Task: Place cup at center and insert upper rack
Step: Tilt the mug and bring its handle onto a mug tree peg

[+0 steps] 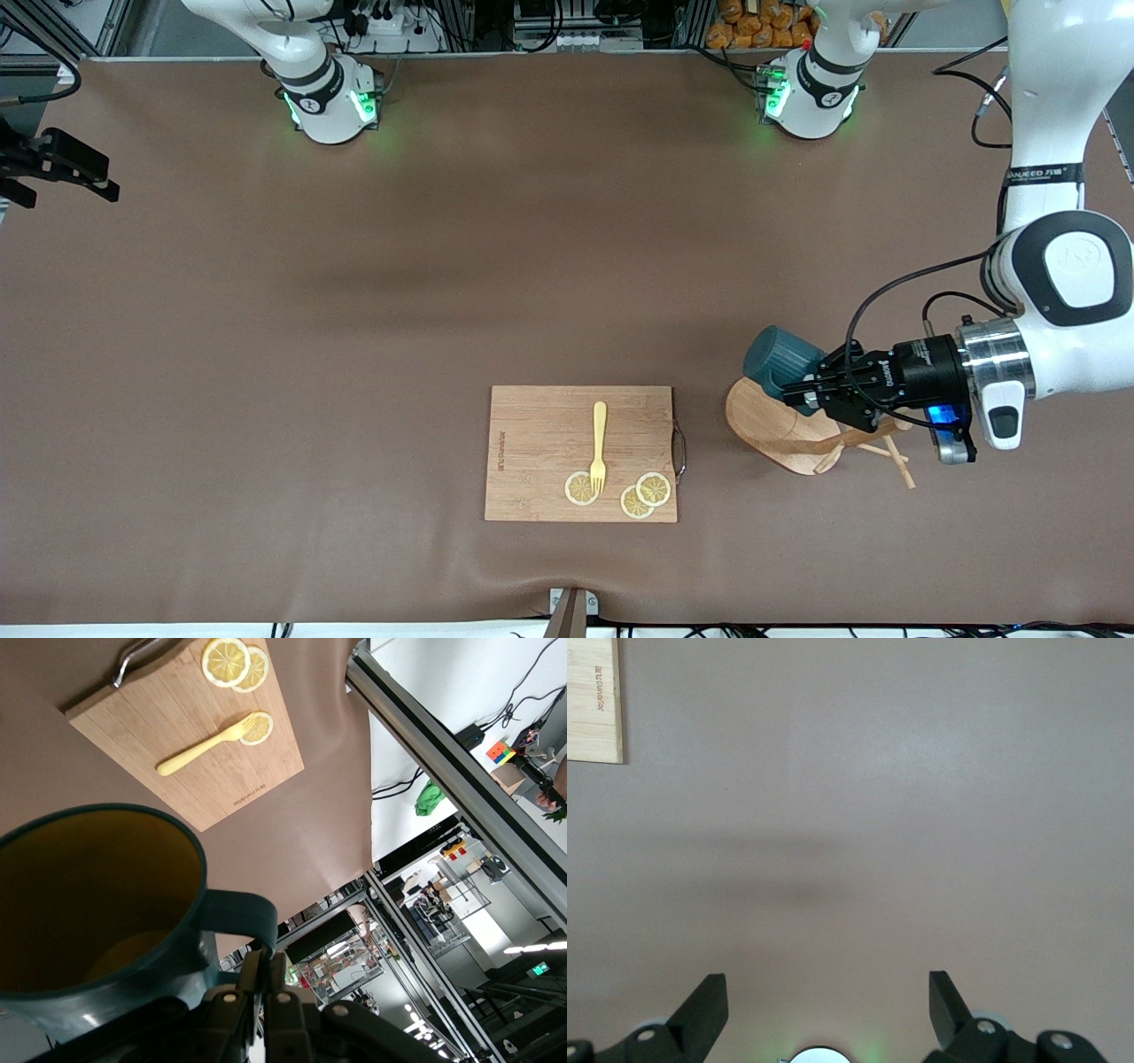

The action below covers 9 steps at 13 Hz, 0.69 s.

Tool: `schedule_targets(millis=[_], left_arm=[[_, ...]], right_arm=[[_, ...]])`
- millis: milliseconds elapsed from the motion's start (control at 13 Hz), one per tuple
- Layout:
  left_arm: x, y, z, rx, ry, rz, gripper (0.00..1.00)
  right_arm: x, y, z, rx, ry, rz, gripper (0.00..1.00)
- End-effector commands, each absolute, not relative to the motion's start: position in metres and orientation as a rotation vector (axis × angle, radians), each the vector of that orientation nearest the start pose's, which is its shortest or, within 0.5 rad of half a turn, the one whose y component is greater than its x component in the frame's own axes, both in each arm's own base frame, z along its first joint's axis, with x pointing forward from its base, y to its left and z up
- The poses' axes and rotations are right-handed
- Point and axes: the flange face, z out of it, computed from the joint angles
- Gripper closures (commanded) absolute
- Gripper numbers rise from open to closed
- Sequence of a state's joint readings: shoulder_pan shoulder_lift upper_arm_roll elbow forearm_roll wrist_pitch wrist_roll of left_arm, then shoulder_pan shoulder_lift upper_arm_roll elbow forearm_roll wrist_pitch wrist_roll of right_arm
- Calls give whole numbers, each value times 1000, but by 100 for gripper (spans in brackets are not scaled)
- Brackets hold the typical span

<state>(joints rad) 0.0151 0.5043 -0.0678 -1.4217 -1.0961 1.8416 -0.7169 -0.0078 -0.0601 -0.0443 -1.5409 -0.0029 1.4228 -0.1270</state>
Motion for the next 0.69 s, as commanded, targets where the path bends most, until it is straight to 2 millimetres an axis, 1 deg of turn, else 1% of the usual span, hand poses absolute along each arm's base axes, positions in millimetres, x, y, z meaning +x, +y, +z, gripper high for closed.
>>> schedule_targets(millis=[0,77,231,308,385,462,615], left_arm=[[707,-83,437,1787,1041,-585,100],[707,-81,431,1776,1041,-607,100],[708,-70,423,1771,1043,-604,100],[709,-68,420,1767,1044,-604,100],[710,-67,420,1762,1044,-604,100],[711,-61,421,1740,1049,-601,100],[712,-53,417,1725,1063,-602,100]], right_arm=[[513,-25,660,-3132,-106,84,0],[513,-24,661,-3134,-108,82,0],[514,-23,660,-3132,-111,84,0],[514,-24,660,-3134,-110,84,0],[514,-24,660,-3134,-110,84,0],[514,-23,661,-3134,-113,82,0],[514,-23,660,-3134,-115,84,0]])
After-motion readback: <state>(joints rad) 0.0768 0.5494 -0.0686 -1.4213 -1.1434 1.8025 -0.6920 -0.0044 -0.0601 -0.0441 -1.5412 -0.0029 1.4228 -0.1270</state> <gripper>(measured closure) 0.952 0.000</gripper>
